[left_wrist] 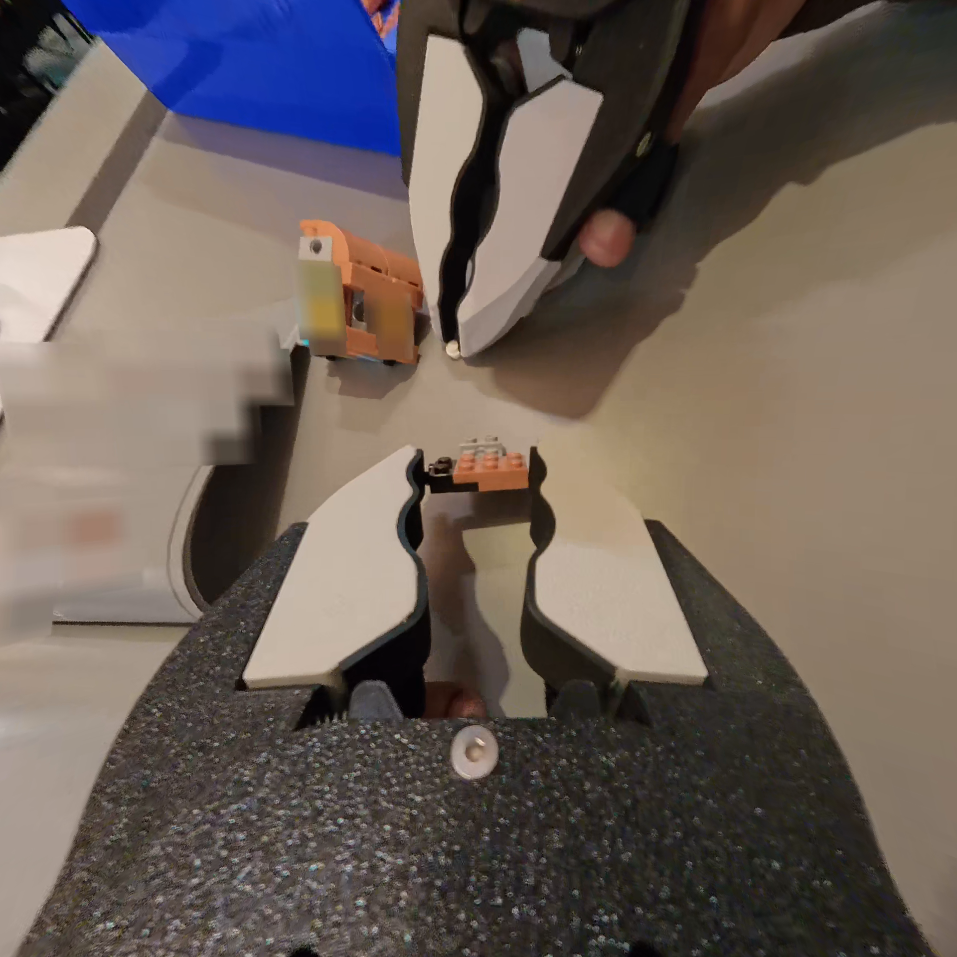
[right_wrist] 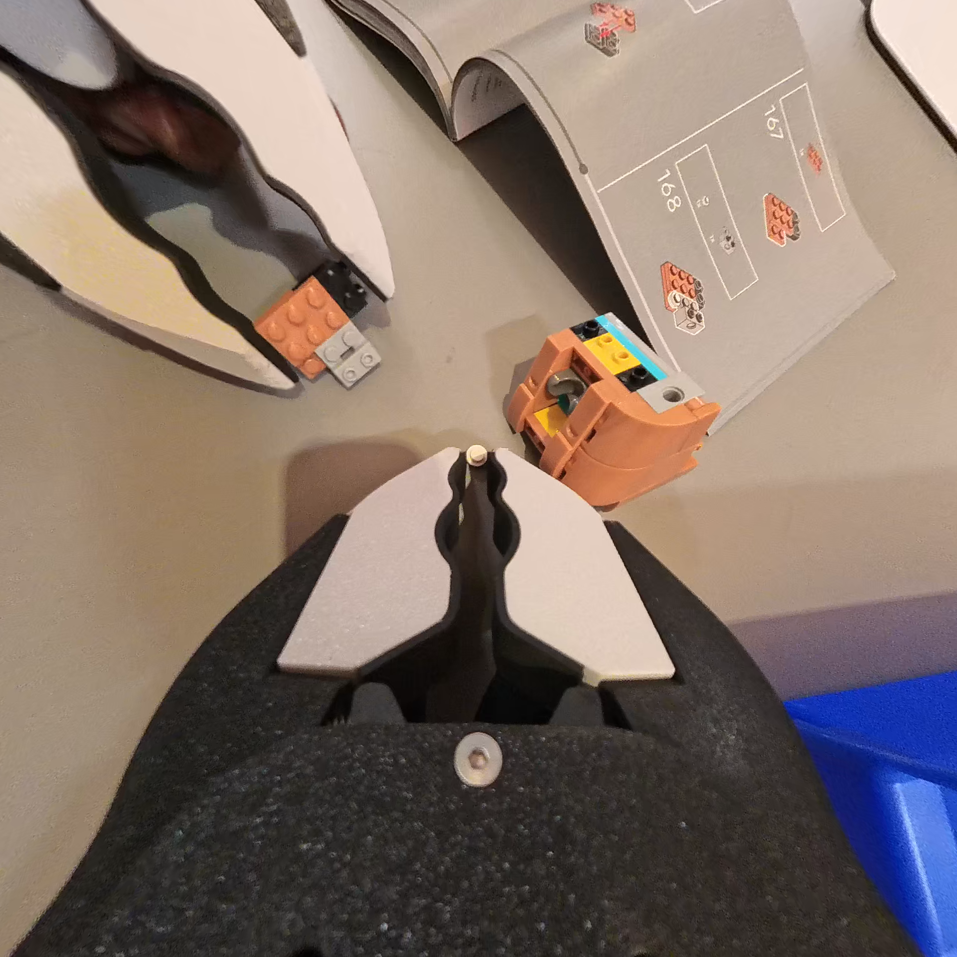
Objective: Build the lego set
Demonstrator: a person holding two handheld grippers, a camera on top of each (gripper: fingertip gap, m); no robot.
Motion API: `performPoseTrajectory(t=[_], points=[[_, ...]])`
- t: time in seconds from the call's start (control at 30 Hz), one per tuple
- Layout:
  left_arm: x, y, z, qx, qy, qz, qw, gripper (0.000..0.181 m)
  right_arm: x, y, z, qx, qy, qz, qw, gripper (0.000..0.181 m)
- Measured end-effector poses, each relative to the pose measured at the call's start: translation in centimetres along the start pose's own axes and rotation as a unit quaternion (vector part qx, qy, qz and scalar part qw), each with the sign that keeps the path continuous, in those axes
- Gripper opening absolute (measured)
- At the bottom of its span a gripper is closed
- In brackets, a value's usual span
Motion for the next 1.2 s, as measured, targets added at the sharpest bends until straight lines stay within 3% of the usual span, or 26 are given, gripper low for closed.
performPoseTrajectory(t=[0.3,0.73,1.2], points=[[0.6,0.6,-1.2,0.045,-0.038,-0.075,0.995,0.04,0.1,-0.4,-0.1,0.007,0.003,0.019,1.0,0.012],[0.4,0.9,-1.3,0.056,-0.05,-0.104,0.992,0.038,0.0,-0.4,0.0,0.009,0.002,0.026,1.0,0.012],[0.2,0.3,-0.7,0.071,-0.032,-0.069,0.995,0.035,0.5,-1.9,0.6,0.063,0.038,0.046,0.996,0.008]])
Point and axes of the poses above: each gripper's, where its closed fingertips meet, x back along the fingers, z out of its top, y = z × x across the jaws, the point moved 3 cm from there along x, back along the fingers, and after that the axes turned 4 degrees about z, right-handed, at the moved point
